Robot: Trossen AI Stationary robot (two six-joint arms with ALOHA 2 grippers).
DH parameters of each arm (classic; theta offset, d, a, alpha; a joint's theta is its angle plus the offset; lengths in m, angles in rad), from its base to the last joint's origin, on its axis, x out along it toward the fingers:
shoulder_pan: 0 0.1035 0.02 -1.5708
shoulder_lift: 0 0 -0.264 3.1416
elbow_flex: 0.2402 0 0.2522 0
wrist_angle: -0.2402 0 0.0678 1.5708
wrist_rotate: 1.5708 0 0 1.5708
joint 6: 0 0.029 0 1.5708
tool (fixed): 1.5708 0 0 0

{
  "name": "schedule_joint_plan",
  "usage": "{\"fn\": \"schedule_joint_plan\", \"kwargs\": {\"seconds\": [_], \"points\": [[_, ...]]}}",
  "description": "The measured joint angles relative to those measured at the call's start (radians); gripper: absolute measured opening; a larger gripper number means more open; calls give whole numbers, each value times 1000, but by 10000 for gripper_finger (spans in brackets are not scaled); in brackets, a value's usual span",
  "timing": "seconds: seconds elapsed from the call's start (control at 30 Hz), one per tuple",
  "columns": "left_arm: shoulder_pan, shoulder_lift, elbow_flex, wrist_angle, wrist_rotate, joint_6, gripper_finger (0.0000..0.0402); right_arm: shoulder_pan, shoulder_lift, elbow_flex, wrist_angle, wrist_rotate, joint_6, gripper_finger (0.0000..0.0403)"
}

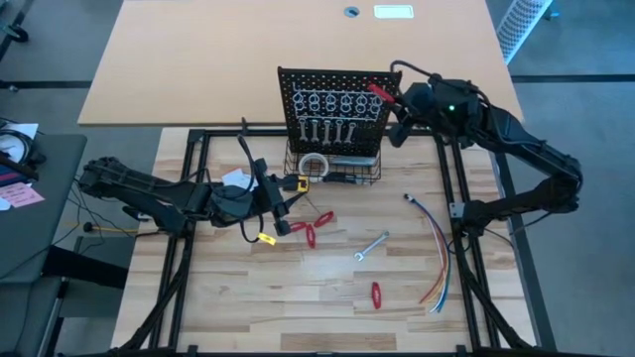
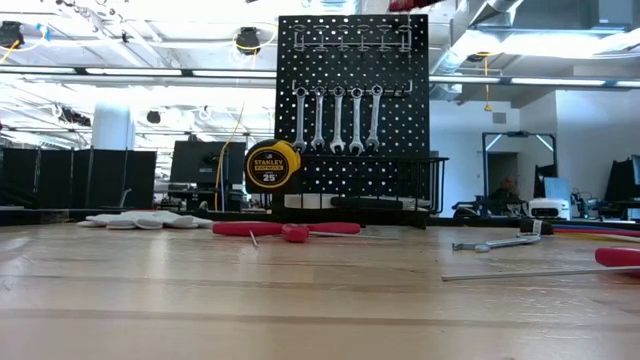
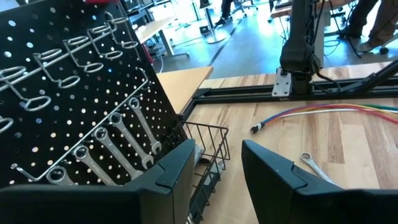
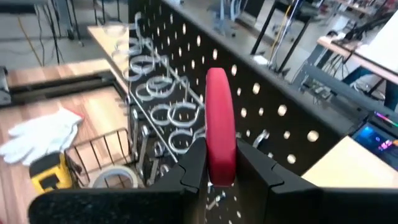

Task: Hang tools onto peg board
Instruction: Hang the red allen wrench on the peg board

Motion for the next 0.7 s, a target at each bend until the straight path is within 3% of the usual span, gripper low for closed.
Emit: {"fn": "schedule_joint_plan", "kwargs": {"seconds": [0.33,0.7], "points": [[0,0,0,-1,0,0,130,-9,14,-2,-8,1,0,79],[0,0,0,-3,0,0,130,2,8,-2,-78,5,-5,205]]}}
